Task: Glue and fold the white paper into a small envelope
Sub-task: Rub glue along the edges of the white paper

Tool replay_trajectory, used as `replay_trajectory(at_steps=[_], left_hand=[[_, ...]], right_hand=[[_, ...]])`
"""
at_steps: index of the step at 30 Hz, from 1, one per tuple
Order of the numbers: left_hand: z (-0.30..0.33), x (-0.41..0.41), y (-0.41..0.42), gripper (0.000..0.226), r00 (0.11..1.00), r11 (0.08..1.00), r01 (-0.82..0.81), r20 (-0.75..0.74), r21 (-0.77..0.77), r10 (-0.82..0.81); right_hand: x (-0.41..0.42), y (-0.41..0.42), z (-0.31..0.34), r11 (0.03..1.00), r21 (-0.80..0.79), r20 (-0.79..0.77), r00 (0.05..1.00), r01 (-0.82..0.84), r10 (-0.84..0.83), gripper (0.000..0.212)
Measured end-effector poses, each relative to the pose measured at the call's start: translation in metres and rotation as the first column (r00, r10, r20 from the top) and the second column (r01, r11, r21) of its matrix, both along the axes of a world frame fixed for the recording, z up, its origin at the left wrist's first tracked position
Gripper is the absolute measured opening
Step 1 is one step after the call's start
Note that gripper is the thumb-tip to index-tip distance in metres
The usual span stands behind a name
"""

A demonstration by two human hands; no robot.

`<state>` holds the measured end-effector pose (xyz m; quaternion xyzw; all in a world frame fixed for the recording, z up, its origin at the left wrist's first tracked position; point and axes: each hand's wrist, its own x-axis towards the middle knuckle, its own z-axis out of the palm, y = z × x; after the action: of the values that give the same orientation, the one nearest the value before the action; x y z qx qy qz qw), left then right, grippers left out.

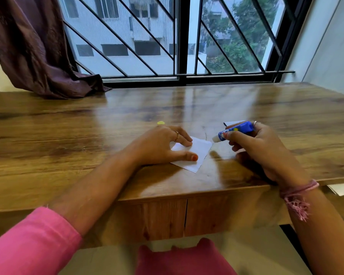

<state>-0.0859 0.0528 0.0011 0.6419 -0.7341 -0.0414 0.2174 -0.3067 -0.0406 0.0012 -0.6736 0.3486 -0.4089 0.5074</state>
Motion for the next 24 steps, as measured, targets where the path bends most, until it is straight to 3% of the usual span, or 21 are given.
replay_trajectory(at_steps=[6, 12, 24], left_hand=[[-0.001, 0.001, -0.0008, 0.065, 1.0, 0.999, 0.013, 0.008, -0.03, -0.013], [-0.0025, 0.0061, -0.0034, 0.025, 0.998, 0.997, 0.059, -0.018, -0.044, -0.06], [-0.0029, 0.0054, -0.0045, 0.024, 0.999, 0.996, 0.042, 0.003, -0.084, -0.042]], right_hand=[[0.0094, 0.0006, -0.0021, 0.998, -0.05, -0.059, 0.998, 0.022, -0.025, 0.017], [0.011, 0.0021, -0.0019, 0.996, -0.087, -0.11, 0.994, -0.006, -0.003, 0.012], [0.0094, 0.0017, -0.0027, 0.987, -0.162, -0.18, 0.983, -0.01, -0.019, 0.009]])
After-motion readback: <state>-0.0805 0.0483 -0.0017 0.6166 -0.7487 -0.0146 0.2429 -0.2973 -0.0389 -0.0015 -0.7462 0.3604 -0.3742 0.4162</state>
